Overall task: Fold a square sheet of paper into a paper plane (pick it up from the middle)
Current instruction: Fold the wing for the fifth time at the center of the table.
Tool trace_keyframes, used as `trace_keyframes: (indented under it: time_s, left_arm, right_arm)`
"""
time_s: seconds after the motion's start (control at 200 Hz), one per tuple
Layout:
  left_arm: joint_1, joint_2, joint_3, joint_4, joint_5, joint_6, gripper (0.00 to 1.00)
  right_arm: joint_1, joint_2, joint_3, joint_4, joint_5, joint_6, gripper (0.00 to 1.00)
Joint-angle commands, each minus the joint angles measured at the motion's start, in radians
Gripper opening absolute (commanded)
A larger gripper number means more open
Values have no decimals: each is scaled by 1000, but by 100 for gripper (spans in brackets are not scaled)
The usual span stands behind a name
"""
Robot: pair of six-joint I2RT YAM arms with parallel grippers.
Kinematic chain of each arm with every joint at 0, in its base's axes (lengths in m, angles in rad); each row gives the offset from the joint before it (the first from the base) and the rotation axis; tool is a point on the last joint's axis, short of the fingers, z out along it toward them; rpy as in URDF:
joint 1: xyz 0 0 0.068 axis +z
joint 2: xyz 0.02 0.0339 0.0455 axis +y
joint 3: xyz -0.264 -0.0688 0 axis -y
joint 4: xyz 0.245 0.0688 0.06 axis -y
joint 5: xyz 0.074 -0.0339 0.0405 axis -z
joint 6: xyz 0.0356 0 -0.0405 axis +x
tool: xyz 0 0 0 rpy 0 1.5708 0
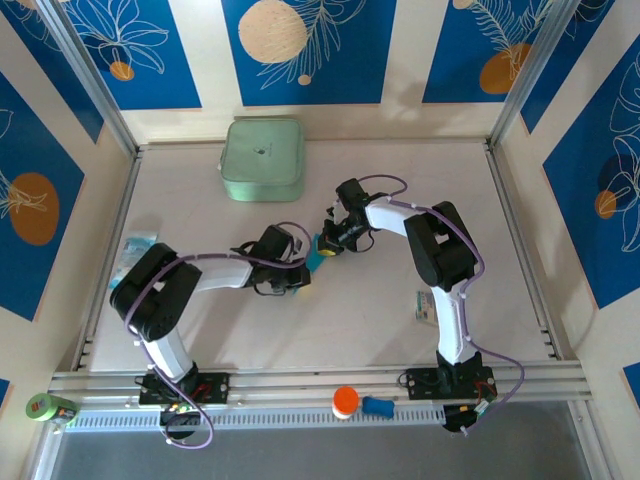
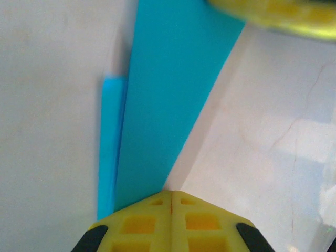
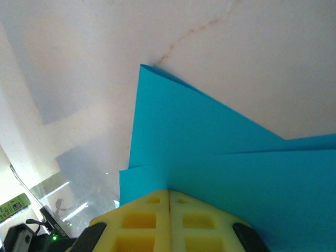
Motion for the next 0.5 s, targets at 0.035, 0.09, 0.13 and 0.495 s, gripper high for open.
trace_keyframes:
  time_s: [0.035, 0.09, 0.13, 0.495]
  left_arm:
    - [-22, -72, -73, -175, -34, 10, 2]
    - [-22, -104, -86, -195, -52, 12, 2]
    - [-21, -126, -87, -212, -63, 15, 3]
    - [42, -303, 4, -297, -229, 54, 30]
  right_arm:
    - [-16, 52, 4, -59, 88, 0, 4]
    - [-15, 53, 6, -58, 85, -2, 4]
    - [-17, 53, 9, -59, 77, -9, 4]
    - [34, -100, 149, -187, 114, -103, 20]
